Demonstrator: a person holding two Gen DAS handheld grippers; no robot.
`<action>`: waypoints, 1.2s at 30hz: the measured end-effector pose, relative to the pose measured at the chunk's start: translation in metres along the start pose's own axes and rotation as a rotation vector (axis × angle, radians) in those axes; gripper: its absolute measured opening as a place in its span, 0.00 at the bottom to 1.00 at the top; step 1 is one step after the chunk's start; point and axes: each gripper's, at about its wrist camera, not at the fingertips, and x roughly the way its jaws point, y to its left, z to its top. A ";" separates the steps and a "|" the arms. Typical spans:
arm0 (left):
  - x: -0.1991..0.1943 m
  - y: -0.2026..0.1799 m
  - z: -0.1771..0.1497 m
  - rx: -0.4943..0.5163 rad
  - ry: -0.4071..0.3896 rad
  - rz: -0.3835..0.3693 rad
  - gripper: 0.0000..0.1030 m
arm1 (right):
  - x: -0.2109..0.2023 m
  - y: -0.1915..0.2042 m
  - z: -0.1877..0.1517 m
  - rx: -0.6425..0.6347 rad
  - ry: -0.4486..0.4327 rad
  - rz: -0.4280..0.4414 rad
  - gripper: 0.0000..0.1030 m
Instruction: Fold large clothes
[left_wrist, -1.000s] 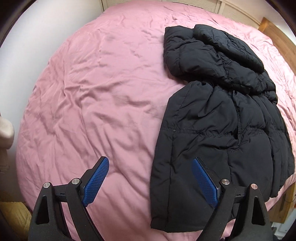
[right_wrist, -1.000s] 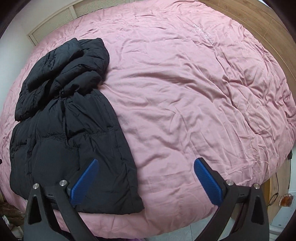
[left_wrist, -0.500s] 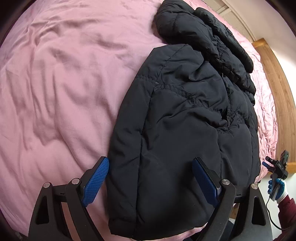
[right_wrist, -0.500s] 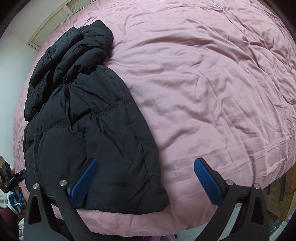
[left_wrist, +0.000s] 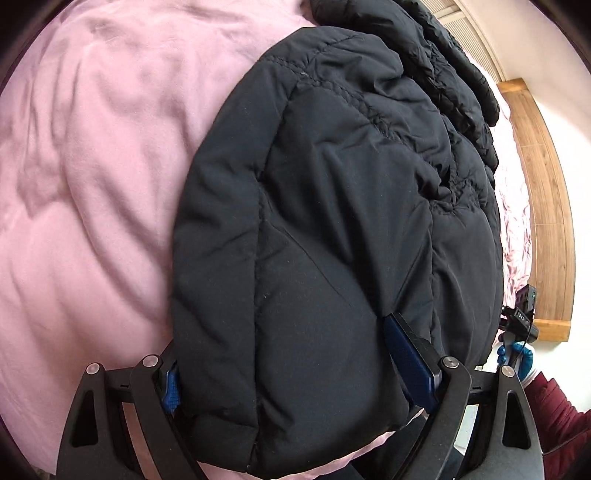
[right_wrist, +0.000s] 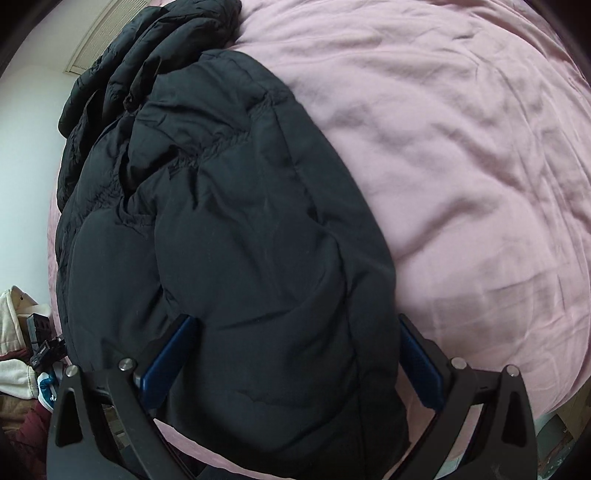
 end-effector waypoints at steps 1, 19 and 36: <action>0.001 -0.002 0.000 -0.001 -0.002 -0.004 0.87 | 0.002 0.003 -0.001 -0.008 0.006 0.001 1.00; -0.011 -0.035 0.000 -0.025 -0.012 -0.113 0.16 | -0.016 0.023 -0.013 -0.036 0.044 0.132 0.20; -0.106 -0.091 0.048 0.022 -0.220 -0.188 0.11 | -0.147 0.067 0.035 -0.044 -0.215 0.110 0.14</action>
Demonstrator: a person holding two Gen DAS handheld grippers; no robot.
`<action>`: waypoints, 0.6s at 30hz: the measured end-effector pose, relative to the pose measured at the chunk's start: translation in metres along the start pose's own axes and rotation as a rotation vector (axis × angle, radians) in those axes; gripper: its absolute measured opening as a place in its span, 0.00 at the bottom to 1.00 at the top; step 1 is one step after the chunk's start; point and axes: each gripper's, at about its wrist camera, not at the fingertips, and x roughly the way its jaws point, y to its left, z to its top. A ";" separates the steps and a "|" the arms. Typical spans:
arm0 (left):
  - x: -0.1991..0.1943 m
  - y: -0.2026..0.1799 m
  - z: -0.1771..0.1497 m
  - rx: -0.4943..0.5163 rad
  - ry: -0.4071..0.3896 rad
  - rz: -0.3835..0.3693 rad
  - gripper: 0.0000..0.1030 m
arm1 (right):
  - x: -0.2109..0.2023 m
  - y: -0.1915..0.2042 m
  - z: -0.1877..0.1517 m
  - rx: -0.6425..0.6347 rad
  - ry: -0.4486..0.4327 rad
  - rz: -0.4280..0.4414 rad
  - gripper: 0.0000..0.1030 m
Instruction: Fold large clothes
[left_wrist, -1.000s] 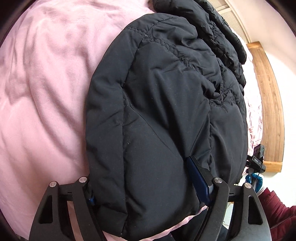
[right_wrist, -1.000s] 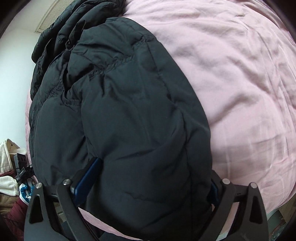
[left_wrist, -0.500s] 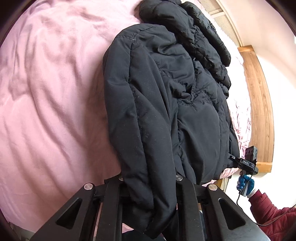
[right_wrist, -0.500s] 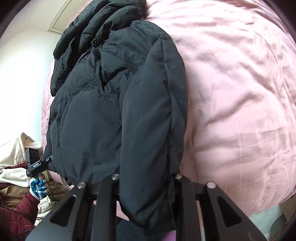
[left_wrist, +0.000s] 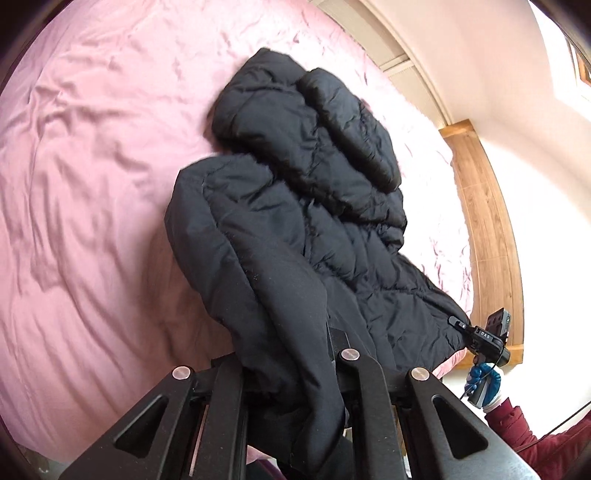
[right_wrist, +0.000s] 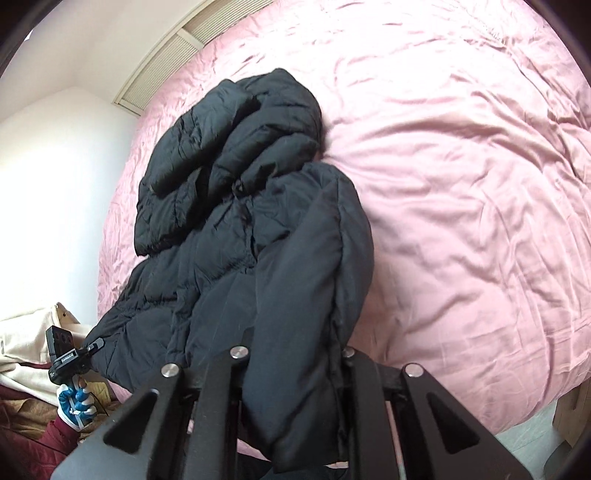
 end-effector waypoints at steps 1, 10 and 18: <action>-0.005 -0.005 0.010 0.002 -0.020 -0.010 0.11 | -0.006 0.005 0.011 0.003 -0.012 -0.002 0.14; -0.020 -0.064 0.124 0.063 -0.131 -0.025 0.11 | -0.029 0.059 0.130 0.016 -0.066 0.005 0.14; 0.002 -0.081 0.235 0.057 -0.185 0.081 0.12 | 0.000 0.087 0.259 0.088 -0.090 -0.037 0.14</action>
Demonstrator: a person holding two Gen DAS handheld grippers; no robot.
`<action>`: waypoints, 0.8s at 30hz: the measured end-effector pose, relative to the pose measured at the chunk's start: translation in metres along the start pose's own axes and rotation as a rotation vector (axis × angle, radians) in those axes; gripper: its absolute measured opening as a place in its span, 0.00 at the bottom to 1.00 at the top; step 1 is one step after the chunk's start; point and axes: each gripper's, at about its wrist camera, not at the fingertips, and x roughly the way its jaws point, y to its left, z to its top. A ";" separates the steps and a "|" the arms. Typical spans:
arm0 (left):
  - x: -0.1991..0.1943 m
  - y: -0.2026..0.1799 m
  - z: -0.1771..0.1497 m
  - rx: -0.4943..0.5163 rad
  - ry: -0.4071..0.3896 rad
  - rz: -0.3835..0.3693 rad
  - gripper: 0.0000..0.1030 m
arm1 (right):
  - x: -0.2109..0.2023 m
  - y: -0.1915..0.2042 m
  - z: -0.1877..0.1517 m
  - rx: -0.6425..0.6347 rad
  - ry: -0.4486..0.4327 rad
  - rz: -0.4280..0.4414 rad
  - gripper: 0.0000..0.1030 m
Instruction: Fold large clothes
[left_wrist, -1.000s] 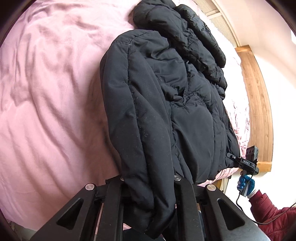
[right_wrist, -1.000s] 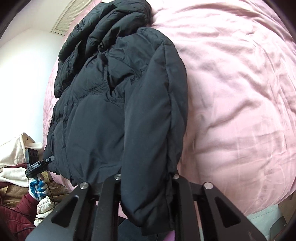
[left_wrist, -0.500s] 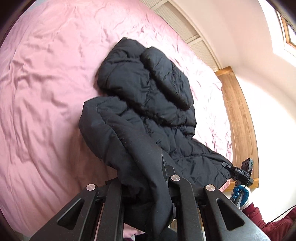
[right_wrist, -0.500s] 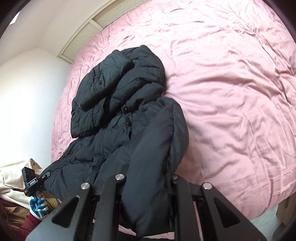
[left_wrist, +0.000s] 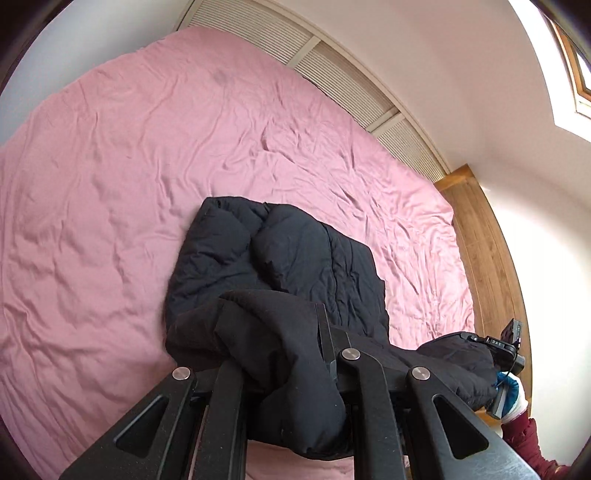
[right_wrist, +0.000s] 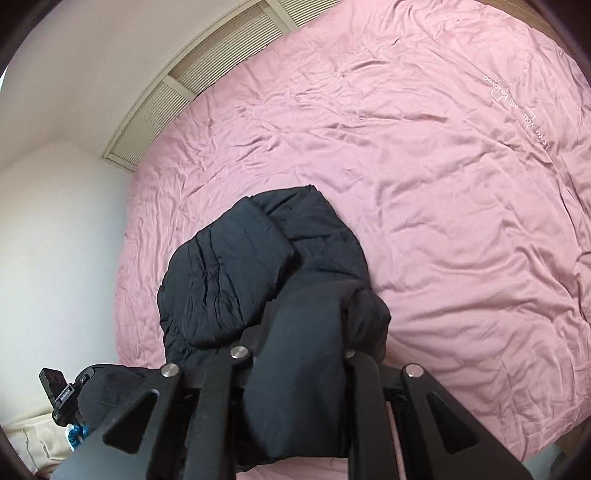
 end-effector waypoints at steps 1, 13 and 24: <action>0.009 0.002 0.011 -0.013 -0.003 0.015 0.12 | 0.010 0.002 0.013 0.013 0.004 -0.004 0.14; 0.160 0.067 0.094 -0.203 0.038 0.162 0.18 | 0.171 -0.041 0.111 0.274 0.094 -0.078 0.18; 0.219 0.099 0.106 -0.315 0.117 0.152 0.28 | 0.252 -0.060 0.125 0.394 0.163 -0.051 0.51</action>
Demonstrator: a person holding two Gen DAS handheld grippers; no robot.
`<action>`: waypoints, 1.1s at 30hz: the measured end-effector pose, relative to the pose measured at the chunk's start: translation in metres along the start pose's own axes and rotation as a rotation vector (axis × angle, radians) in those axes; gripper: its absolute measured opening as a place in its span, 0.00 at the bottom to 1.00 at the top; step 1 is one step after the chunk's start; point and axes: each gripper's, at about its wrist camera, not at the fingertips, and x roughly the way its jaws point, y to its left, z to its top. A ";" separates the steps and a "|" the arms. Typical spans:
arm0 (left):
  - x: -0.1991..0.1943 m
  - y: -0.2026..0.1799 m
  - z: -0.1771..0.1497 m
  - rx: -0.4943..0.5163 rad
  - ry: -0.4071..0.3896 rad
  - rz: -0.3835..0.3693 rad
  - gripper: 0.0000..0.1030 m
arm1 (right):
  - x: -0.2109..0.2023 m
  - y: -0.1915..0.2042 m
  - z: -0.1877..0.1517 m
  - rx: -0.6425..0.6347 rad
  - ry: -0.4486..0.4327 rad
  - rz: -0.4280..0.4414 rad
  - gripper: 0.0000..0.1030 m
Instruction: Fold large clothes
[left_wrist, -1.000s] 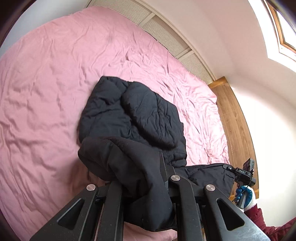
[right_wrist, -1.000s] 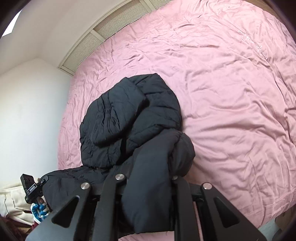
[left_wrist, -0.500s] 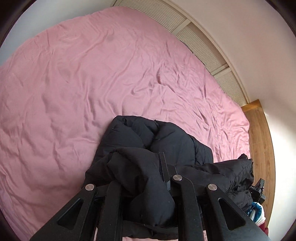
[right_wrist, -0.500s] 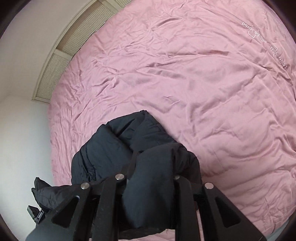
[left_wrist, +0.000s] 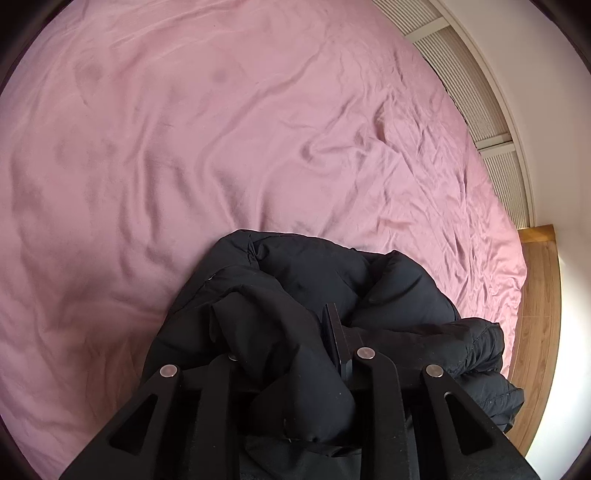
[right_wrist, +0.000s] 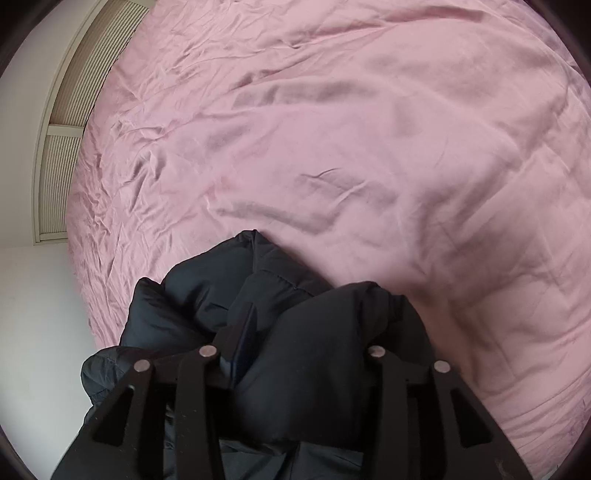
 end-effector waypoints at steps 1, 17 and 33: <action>-0.004 0.001 0.001 -0.011 0.000 -0.023 0.34 | -0.001 0.003 0.000 -0.003 -0.001 0.011 0.60; -0.126 -0.022 0.022 0.005 -0.221 -0.101 0.79 | -0.103 0.022 0.003 -0.042 -0.179 0.148 0.90; -0.122 -0.073 -0.124 0.383 -0.245 0.083 0.81 | -0.149 0.065 -0.138 -0.681 -0.278 0.063 0.90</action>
